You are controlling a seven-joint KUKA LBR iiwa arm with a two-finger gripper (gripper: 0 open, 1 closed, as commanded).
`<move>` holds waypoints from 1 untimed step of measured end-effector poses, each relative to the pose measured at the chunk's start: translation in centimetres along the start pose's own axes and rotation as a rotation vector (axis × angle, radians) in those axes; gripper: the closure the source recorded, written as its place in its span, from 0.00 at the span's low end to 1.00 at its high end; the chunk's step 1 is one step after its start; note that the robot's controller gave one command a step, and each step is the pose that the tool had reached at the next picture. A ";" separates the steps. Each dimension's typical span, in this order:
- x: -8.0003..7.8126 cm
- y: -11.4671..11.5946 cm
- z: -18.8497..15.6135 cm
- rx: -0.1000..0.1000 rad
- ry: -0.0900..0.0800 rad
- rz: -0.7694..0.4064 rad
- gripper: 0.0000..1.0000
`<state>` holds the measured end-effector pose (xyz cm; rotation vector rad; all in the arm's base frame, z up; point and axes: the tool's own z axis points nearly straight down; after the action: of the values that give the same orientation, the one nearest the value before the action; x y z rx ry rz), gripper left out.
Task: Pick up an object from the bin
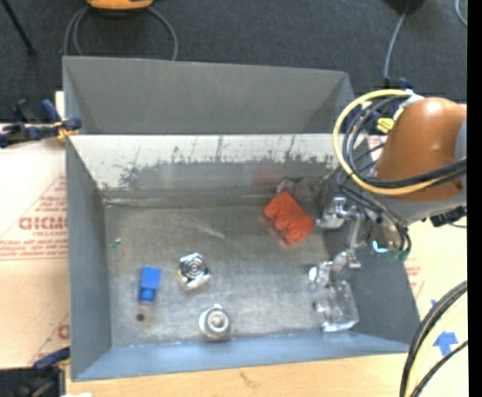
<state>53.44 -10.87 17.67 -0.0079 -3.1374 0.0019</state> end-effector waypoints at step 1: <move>-1.0 -5.5 9.6 -0.004 -0.011 0.100 0.00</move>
Offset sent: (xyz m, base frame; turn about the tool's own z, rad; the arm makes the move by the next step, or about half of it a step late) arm 0.0066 -0.0545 -0.0958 0.0917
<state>54.34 -16.42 8.10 -0.1659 -3.1445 -0.0043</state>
